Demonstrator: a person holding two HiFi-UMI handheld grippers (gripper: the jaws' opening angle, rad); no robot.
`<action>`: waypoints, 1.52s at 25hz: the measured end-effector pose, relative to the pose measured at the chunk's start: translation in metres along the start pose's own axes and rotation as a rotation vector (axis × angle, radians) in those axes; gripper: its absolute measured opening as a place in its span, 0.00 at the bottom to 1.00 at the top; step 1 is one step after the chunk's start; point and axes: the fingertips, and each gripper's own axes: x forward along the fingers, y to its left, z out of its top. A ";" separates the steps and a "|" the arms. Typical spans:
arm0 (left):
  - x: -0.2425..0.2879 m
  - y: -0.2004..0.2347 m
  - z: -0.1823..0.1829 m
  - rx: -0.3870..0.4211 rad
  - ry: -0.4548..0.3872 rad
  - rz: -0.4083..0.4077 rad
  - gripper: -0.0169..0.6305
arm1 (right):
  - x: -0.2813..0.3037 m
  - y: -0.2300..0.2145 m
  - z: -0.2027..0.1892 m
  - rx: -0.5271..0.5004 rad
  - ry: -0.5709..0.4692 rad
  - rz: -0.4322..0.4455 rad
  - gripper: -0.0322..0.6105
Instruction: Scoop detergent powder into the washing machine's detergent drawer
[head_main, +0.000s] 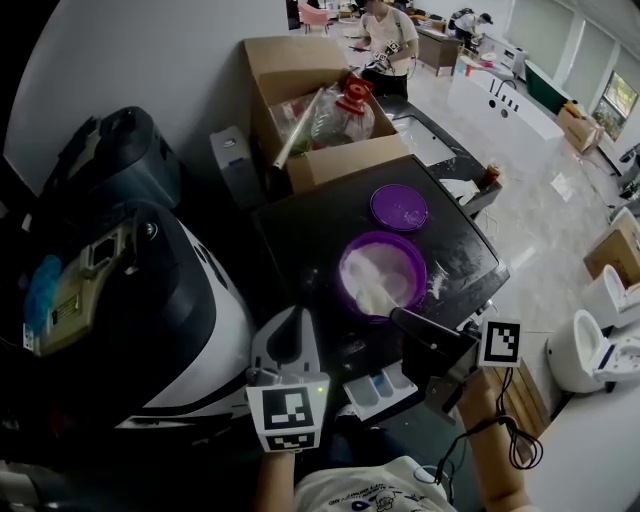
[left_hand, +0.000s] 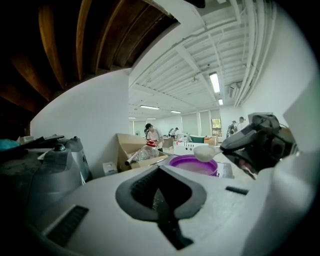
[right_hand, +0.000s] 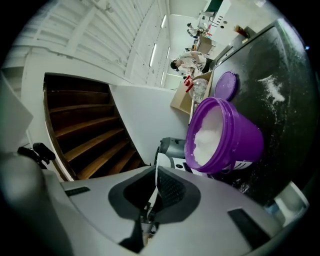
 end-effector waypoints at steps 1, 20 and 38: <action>-0.001 -0.003 0.000 0.001 -0.001 -0.001 0.03 | -0.003 0.001 -0.001 0.008 -0.002 0.009 0.08; -0.052 -0.070 -0.024 0.005 0.037 -0.008 0.03 | -0.083 -0.016 -0.051 0.130 0.001 0.027 0.08; -0.081 -0.089 -0.063 -0.021 0.101 0.001 0.03 | -0.116 -0.053 -0.085 0.141 0.003 -0.078 0.08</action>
